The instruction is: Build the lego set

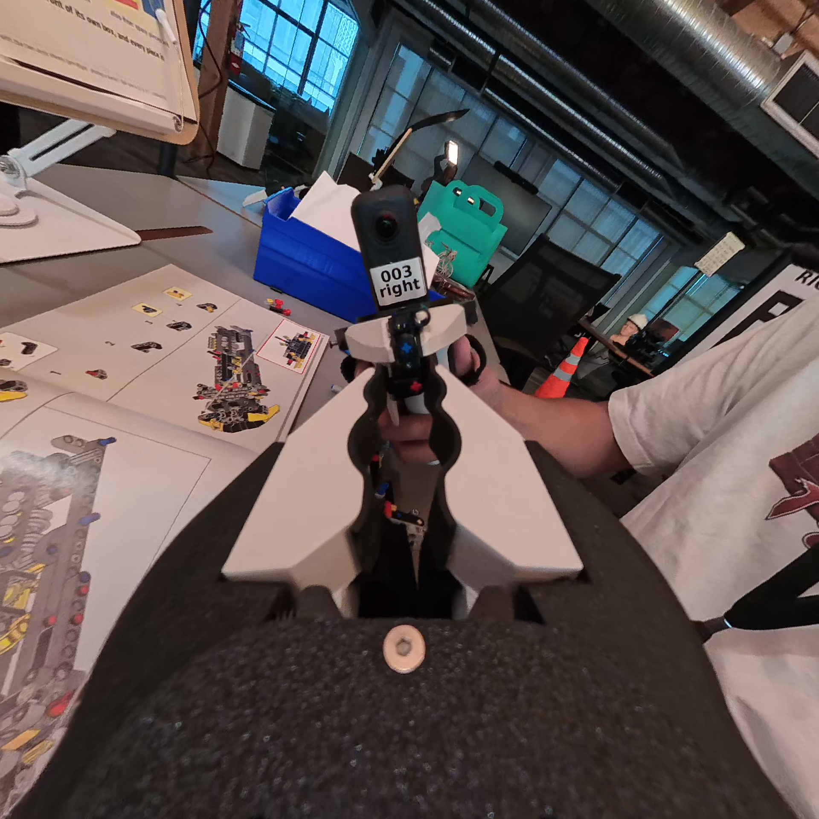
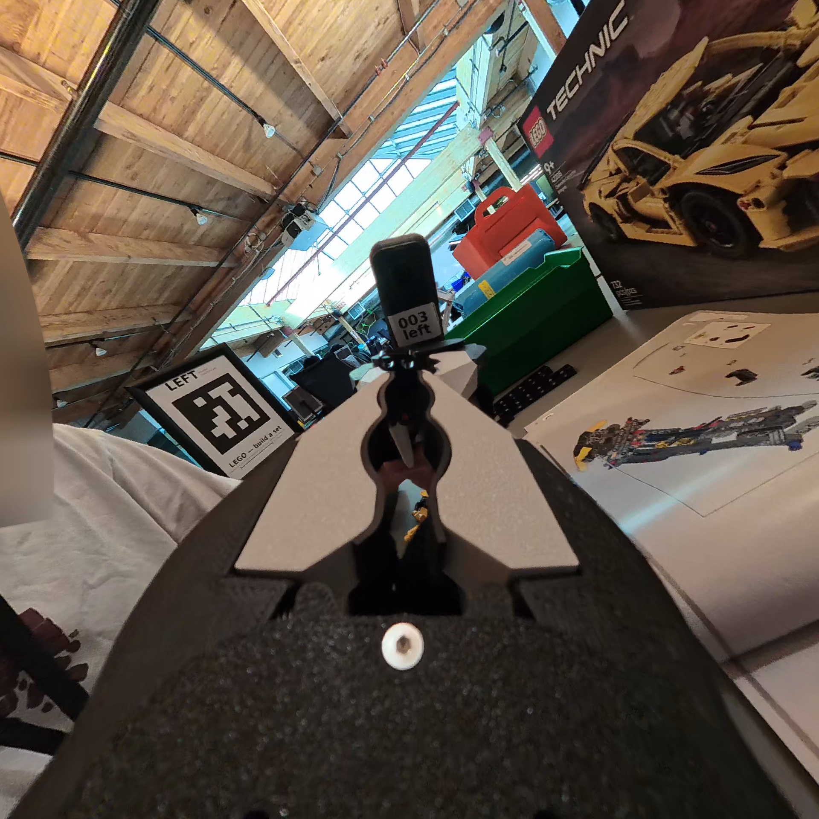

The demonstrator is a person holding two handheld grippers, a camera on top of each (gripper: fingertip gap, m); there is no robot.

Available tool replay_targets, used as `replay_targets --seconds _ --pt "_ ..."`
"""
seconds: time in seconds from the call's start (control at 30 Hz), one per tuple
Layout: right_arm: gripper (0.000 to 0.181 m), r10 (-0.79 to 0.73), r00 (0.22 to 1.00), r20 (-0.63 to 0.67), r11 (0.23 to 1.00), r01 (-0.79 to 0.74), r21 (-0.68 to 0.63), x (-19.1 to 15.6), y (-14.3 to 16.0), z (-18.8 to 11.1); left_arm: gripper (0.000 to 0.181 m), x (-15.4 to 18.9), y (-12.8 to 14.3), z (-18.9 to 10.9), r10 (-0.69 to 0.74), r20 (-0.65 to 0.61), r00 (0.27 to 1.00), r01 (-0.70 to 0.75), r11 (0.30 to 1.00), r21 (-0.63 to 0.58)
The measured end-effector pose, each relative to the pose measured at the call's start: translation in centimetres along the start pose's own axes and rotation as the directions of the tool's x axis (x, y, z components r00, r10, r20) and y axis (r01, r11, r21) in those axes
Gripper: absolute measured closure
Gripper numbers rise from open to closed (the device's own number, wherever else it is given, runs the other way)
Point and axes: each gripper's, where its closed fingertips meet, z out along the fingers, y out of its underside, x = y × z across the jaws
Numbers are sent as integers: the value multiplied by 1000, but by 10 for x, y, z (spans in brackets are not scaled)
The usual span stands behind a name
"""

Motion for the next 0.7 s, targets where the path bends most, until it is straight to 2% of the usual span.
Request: replay_targets --seconds 0.17,0.3,0.5,0.7 --pt "174 37 998 49 999 -37 5 -5 -1 0 167 5 3 1 0 -13 1000 -1 999 -32" --pt "175 -35 999 -3 999 35 1 -4 -1 0 167 4 4 1 0 7 1000 0 999 -48" --pt "174 -132 991 -32 985 128 -119 -3 12 0 167 4 17 -2 81 58 995 -69 982 -176" --pt "174 -116 993 -12 977 112 -183 -7 21 1 168 8 24 -3 97 54 994 -82 969 -234"
